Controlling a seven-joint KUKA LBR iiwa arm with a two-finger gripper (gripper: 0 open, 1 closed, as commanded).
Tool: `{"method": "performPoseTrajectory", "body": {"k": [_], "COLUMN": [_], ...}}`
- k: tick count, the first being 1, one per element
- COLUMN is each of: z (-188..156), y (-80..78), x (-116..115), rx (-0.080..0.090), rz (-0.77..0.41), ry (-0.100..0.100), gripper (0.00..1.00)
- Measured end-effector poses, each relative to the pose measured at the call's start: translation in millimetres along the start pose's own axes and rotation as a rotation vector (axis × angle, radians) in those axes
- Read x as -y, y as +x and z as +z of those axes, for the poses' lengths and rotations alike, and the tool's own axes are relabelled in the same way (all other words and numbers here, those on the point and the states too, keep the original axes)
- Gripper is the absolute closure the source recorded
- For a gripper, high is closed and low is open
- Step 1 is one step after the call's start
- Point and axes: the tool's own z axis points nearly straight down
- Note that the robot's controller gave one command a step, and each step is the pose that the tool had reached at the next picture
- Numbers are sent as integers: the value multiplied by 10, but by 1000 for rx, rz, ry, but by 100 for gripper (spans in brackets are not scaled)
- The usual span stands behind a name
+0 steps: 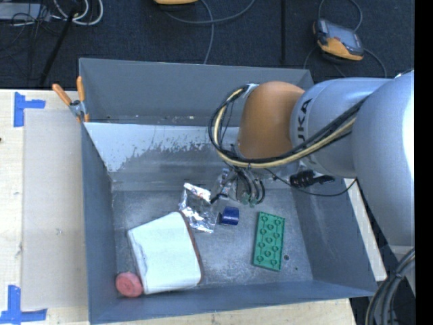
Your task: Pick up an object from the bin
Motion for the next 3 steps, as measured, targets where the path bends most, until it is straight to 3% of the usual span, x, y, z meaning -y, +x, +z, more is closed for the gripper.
{"method": "performPoseTrajectory", "body": {"k": [1,2,3], "z": [0,0,0], "y": [0,0,0], "x": [0,0,0], "rx": [0,0,0], "rz": [0,1,1], "ry": [0,0,0], "gripper": [0,100,0]}}
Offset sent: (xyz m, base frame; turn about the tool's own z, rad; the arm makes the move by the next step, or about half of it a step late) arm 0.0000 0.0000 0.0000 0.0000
